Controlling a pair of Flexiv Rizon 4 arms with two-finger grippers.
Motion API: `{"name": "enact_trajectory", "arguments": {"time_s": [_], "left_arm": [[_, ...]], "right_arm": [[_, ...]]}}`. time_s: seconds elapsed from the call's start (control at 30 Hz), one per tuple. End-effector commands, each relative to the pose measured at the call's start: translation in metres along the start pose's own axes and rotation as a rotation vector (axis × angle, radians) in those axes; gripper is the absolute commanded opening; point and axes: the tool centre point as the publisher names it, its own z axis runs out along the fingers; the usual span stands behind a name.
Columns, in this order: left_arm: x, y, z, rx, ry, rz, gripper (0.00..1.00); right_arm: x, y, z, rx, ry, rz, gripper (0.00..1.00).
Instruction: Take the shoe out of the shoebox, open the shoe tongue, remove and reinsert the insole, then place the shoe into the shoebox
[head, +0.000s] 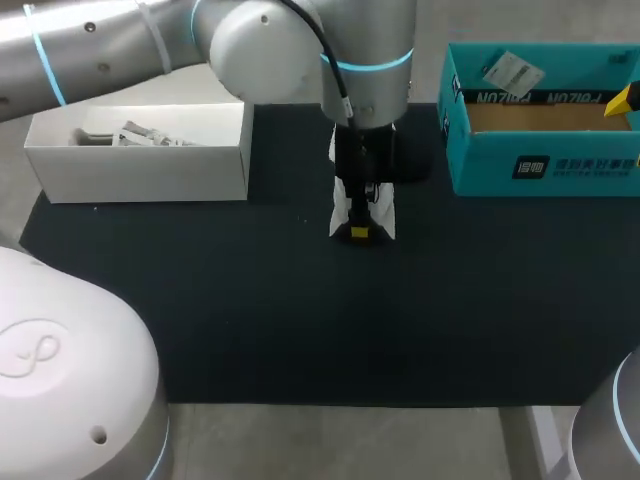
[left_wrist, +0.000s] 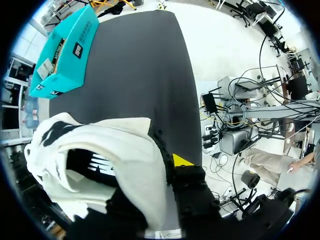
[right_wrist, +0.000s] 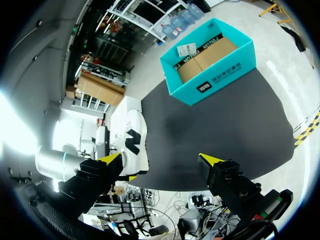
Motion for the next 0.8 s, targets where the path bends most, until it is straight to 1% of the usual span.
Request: {"name": "enact_trajectory", "arguments": {"time_s": [0.03, 0.07, 0.8], "left_arm": [[0.0055, -0.0014, -0.0607, -0.049, -0.042, -0.011, 0.00], [0.0065, -0.0012, -0.0670, -0.085, -0.071, -0.022, 0.00], [0.0065, -0.0012, -0.0670, -0.085, -0.071, -0.022, 0.00]], "right_arm": [[0.0002, 0.0005, 0.0009, 0.000, -0.002, 0.002, 1.00], [0.0002, 0.0005, 0.0009, 0.000, -0.002, 0.002, 1.00], [0.0002, 0.0005, 0.0009, 0.000, -0.002, 0.002, 1.00]]}}
